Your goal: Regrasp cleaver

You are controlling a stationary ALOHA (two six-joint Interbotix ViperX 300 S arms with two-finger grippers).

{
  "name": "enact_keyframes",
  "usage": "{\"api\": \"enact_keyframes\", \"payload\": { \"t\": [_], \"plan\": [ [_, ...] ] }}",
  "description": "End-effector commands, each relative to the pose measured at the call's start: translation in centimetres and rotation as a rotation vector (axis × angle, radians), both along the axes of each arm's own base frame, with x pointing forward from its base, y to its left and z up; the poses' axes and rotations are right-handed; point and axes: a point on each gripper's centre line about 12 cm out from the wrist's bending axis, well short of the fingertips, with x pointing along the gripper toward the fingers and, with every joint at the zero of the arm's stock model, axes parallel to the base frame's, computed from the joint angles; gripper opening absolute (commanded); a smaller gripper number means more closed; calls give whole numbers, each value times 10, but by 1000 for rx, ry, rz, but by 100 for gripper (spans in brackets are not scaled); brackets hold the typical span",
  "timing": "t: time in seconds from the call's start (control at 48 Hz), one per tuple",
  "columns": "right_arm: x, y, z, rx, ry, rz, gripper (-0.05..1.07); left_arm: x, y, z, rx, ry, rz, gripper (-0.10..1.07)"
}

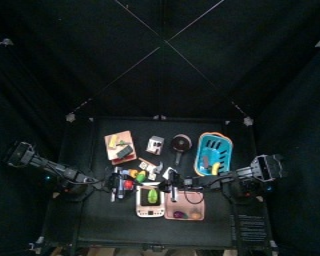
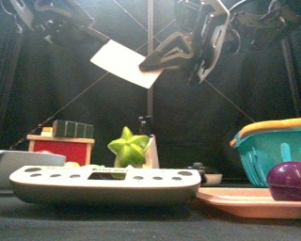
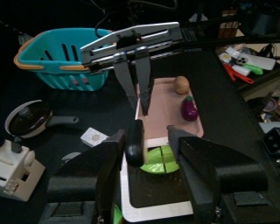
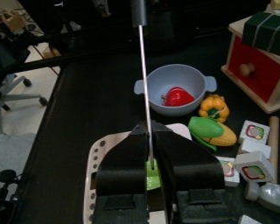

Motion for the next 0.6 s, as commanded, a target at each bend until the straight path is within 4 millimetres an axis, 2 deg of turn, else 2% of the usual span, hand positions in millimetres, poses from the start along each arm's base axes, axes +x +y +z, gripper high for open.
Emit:
{"api": "enact_keyframes", "payload": {
  "t": [0.0,0.146,0.375,0.583],
  "plan": [
    [-1,-1,13,4,-32,-4,30,3,0,10,-13,-25,6,81],
    [-2,2,11,6,-4,7,30,3,1,18,-49,-37,20,81],
    [-5,3,4,26,74,9,30,9,11,36,-230,-40,99,81],
    [-6,3,2,38,105,8,30,3,17,46,-295,-47,132,81]
  ]
}}
